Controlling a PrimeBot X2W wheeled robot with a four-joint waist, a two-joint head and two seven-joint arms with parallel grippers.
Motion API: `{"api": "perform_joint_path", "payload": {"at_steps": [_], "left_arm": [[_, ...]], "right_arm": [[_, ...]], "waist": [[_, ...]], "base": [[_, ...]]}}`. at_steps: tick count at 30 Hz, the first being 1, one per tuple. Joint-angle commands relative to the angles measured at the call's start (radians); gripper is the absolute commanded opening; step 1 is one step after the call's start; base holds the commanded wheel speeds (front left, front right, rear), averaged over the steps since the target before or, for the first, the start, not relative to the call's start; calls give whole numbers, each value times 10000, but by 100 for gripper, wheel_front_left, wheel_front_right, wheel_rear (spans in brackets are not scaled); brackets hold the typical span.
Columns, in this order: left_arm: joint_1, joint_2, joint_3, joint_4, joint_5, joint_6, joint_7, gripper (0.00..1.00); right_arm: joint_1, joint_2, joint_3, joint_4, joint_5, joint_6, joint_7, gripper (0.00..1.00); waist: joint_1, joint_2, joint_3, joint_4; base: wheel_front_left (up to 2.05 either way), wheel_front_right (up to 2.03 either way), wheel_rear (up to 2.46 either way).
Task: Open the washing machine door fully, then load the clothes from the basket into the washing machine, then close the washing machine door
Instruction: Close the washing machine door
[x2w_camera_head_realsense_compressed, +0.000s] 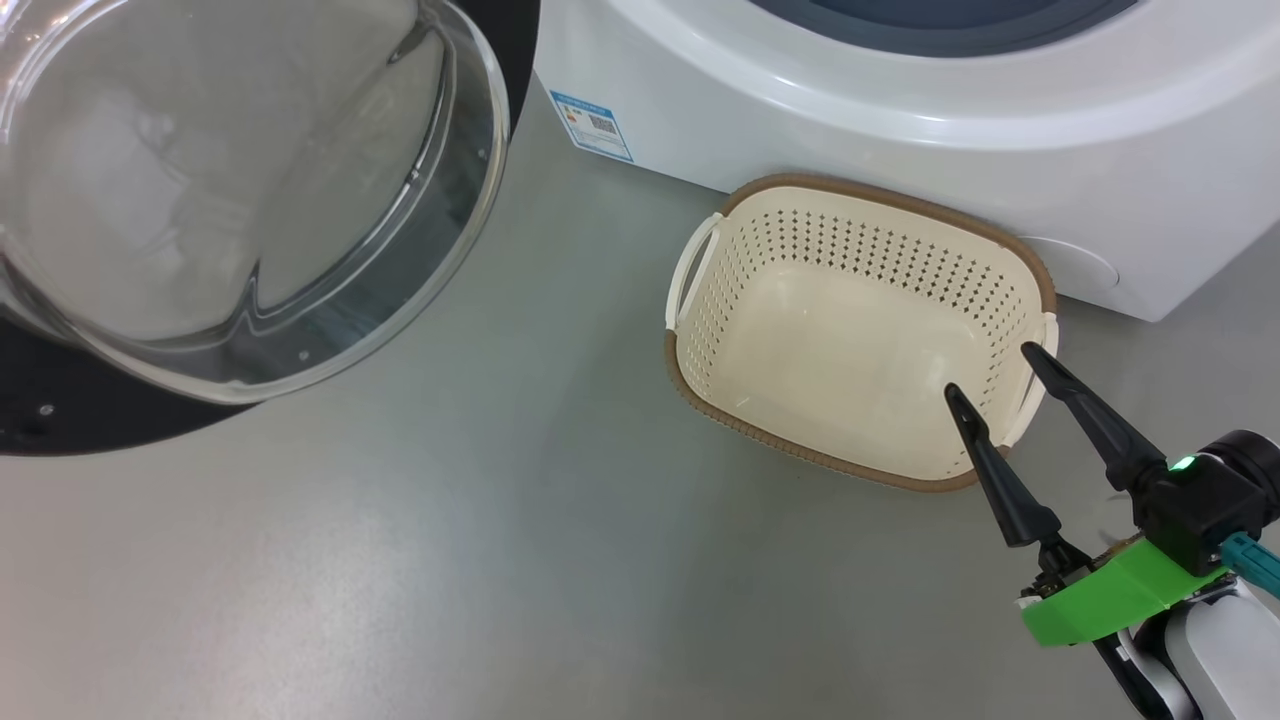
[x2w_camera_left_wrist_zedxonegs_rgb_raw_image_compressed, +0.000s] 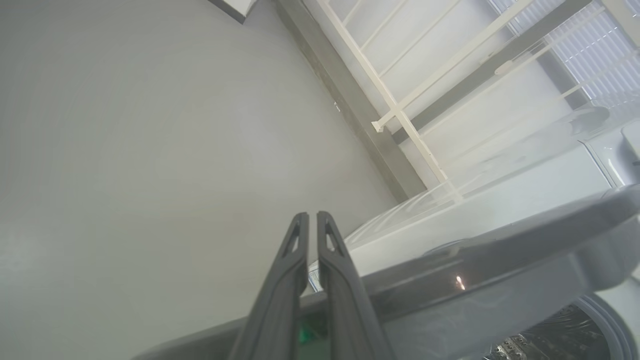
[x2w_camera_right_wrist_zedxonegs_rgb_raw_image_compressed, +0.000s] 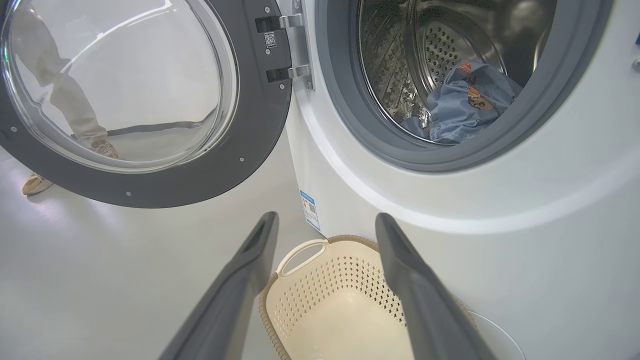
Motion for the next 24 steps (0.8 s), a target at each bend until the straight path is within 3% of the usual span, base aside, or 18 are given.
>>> {"api": "perform_joint_path", "payload": {"at_steps": [1, 24], "left_arm": [[45, 677, 75, -322, -134, 2, 351, 0], [1405, 921, -357, -2182, -1122, 2, 2690, 0]], "right_arm": [[-18, -79, 235, -223, -71, 44, -80, 100], [216, 109, 109, -149, -8, 44, -80, 100]], "waist": [[0, -1, -31, 15], [0, -1, -833, -44]], "base": [[0, 0, 0], [0, 0, 0]]}}
